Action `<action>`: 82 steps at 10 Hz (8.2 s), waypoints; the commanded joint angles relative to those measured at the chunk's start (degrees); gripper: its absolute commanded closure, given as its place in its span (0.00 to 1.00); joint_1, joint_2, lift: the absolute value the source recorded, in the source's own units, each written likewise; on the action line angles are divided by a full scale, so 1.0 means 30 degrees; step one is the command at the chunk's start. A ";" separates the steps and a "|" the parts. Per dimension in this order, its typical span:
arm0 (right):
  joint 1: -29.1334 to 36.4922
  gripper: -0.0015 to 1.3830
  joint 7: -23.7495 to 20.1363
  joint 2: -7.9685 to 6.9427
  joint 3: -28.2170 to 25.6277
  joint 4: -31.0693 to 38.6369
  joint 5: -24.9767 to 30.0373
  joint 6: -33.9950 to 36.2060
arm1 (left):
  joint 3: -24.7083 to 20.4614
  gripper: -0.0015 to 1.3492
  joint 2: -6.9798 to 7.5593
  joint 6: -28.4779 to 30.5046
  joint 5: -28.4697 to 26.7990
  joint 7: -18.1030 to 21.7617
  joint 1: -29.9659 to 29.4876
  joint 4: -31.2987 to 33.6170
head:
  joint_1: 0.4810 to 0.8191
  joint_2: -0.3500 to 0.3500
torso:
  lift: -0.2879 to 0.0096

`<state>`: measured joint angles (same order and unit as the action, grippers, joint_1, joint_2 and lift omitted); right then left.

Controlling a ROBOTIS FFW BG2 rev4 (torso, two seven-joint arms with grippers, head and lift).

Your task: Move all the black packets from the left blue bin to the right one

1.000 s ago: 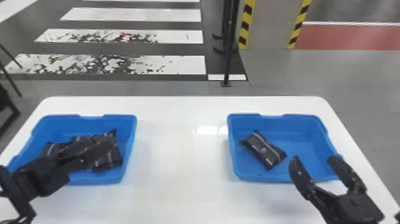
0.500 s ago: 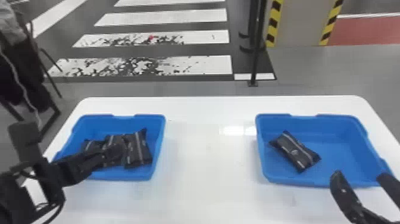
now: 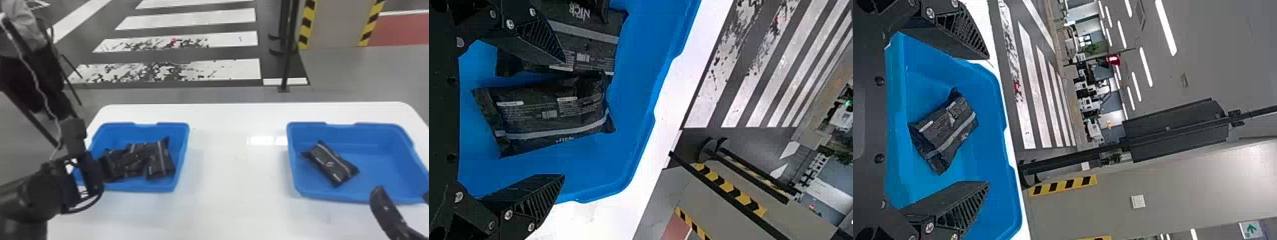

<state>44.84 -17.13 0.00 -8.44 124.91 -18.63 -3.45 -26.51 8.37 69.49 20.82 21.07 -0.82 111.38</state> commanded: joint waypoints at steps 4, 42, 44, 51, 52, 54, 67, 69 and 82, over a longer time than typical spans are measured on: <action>-0.0229 0.10 -0.0004 0.0000 0.0453 -0.0411 -0.0645 0.0022 | 0.1751 0.19 0.0491 0.1491 -0.0007 -0.0521 0.2667 -0.3683 | 0.63 0.65 | 0.45; -0.7542 0.92 -0.4427 0.2022 0.4871 -0.2896 -0.7501 0.6538 | 0.6817 0.20 0.0051 -0.0806 0.5744 0.2995 -0.4693 0.8411 | 0.63 0.54 | 0.45; -0.9042 0.92 -0.4398 0.2227 0.3500 -0.4443 -0.7196 0.6538 | 0.6398 0.19 -0.0124 -0.0431 0.6048 0.3024 -0.5068 0.8504 | 0.63 0.51 | 0.45; -1.4338 0.77 -0.3636 0.3223 -0.1375 -1.2974 -0.3197 0.6491 | 0.2513 0.19 -0.0652 -0.1134 0.5858 0.2995 -0.6474 0.9067 | 0.63 0.28 | 0.45; -1.3823 0.45 -0.3636 0.3223 -0.1680 -1.2505 -0.2740 0.6210 | 0.1637 0.19 -0.0710 -0.1134 0.5134 0.2936 -0.6474 0.9067 | 0.63 0.27 | 0.45; -1.1010 0.10 -0.2963 0.2783 -0.1832 -0.9552 -0.2054 0.5038 | -0.0572 0.18 -0.0681 -0.0806 0.2544 0.2731 -0.6193 0.9067 | 0.63 0.32 | 0.45; 0.1224 0.10 -0.1527 -0.0017 0.0186 0.1276 -0.0912 0.2179 | -0.1296 0.19 0.1692 0.1679 -0.2445 0.1178 0.0698 -0.0589 | 0.63 0.94 | 0.45; 0.1083 0.10 -0.1586 -0.0017 0.0339 0.1042 -0.1102 0.2179 | -0.0382 0.19 0.1809 0.1679 -0.2788 0.1090 0.2198 -0.2652 | 0.63 0.91 | 0.45; 0.0615 0.10 -0.1849 -0.0017 0.0453 0.0198 -0.1940 0.2413 | 0.3389 0.90 0.2805 0.2804 -0.3664 0.0739 0.5854 -0.8417 | 0.63 0.81 | 0.45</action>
<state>46.68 -22.71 0.00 -7.08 125.50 -24.45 3.80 -16.35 16.69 78.03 10.06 23.31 16.76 85.98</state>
